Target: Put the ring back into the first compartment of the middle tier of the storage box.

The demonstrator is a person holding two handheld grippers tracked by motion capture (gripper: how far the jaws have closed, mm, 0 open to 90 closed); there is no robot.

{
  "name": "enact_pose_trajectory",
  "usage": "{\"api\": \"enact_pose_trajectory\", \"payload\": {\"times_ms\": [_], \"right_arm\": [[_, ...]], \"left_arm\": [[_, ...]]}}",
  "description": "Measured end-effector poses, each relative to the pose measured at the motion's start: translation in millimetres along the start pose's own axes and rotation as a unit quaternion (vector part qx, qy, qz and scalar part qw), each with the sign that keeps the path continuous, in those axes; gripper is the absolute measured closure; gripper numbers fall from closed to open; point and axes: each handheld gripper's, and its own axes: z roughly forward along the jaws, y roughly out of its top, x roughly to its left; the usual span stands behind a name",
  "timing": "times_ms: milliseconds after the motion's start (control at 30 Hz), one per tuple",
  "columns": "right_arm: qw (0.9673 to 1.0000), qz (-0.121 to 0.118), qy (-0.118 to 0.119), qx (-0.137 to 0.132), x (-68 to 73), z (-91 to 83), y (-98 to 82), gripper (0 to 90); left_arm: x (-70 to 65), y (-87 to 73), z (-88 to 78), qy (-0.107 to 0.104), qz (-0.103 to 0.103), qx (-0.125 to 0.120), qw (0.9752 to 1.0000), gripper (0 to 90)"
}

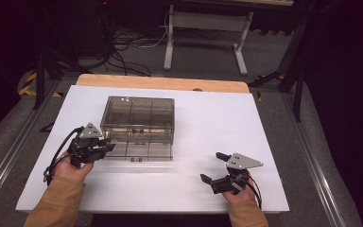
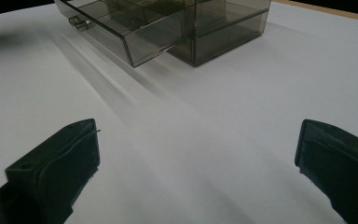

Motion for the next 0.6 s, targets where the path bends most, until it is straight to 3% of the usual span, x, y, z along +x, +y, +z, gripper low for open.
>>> {"api": "enact_pose_trajectory", "payload": {"times_ms": [600], "right_arm": [[1.0000,0.000,0.000,0.000,0.2,0.3,0.0,0.0]], "left_arm": [[-2.6,-1.2,11.6,0.002,0.008,0.021,0.9998,71.2]]}}
